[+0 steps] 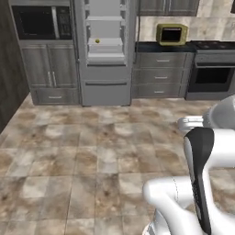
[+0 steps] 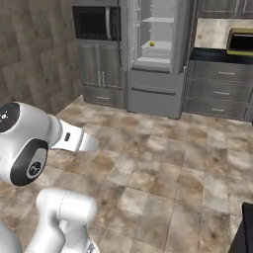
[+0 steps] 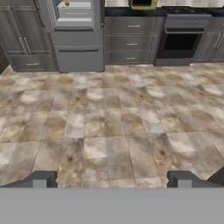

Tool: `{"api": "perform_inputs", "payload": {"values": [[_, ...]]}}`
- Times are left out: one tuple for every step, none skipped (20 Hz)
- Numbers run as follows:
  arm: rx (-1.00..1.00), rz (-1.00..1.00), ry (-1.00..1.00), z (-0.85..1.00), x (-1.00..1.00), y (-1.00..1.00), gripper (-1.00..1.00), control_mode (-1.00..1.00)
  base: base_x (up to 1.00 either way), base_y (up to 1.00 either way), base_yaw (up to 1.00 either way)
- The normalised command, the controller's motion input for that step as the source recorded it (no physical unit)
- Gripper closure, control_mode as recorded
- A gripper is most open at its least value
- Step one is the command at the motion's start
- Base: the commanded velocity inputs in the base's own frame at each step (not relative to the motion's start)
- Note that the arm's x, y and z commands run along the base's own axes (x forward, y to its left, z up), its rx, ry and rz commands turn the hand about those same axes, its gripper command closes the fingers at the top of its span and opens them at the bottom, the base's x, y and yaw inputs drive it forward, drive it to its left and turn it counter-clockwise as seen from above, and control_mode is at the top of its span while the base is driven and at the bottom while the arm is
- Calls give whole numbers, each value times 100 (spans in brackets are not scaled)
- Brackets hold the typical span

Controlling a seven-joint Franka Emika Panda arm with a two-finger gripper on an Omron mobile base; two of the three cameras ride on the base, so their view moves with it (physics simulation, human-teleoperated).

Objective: Take the cheese, steak, and lemon from the fridge and place them on the plate on the dining counter to create an appetizer plate.

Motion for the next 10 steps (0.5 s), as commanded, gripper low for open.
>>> {"api": "perform_inputs", "payload": {"values": [[0,0,0,0,0,0,-100,100,100,36,0],[0,0,0,0,0,0,-100,100,100,41,0],[0,0,0,0,0,0,-100,100,100,46,0],[0,0,0,0,0,0,-100,100,100,48,0],[0,0,0,0,0,0,-100,100,100,50,0],[0,0,0,0,0,0,-100,100,100,48,0],[0,0,0,0,0,0,-100,100,100,44,0],[0,0,0,0,0,0,-100,100,100,35,0],[0,0,0,0,0,0,-100,100,100,22,0],[0,0,0,0,0,0,-100,100,100,9,0]]}}
